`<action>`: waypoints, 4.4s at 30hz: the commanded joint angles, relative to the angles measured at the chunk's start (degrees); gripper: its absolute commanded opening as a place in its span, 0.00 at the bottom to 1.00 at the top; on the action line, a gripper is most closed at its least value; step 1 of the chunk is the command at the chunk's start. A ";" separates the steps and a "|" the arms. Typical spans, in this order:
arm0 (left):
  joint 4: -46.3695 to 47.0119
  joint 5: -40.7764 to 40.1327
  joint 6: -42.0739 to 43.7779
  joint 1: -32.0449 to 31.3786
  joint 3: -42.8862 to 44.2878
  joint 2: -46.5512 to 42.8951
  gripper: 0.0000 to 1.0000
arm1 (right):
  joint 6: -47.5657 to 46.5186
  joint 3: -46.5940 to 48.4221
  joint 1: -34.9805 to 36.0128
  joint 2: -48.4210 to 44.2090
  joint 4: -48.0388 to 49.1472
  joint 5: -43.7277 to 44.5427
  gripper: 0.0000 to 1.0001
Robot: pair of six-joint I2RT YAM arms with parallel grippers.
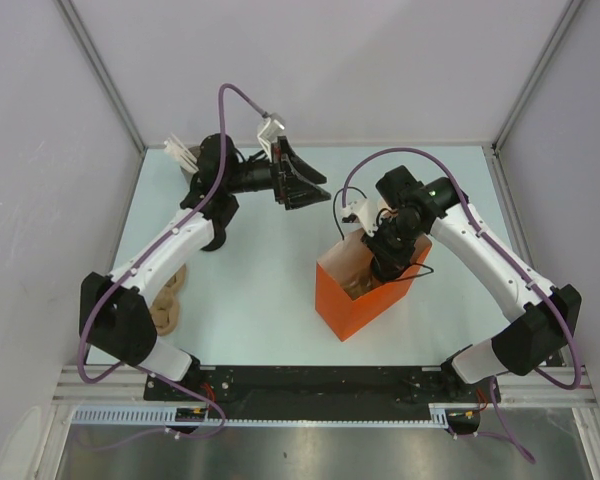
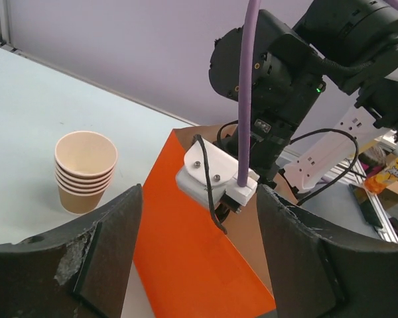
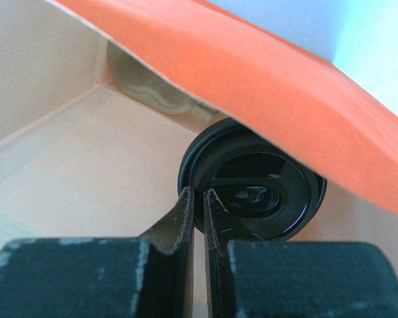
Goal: Pack the takeout coffee
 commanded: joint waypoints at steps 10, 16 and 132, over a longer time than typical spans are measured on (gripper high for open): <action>-7.55 -1.23 6.57 -2.78 6.43 3.23 0.73 | -0.10 0.11 0.42 -0.09 -0.50 -0.48 0.00; -9.31 -1.85 8.07 -3.92 7.76 4.46 0.69 | 0.08 -0.06 0.51 -0.44 -0.41 -0.56 0.00; -30.32 -33.49 26.26 -9.37 14.70 -3.88 0.00 | -6.86 -9.03 -4.24 1.75 1.17 -0.30 0.00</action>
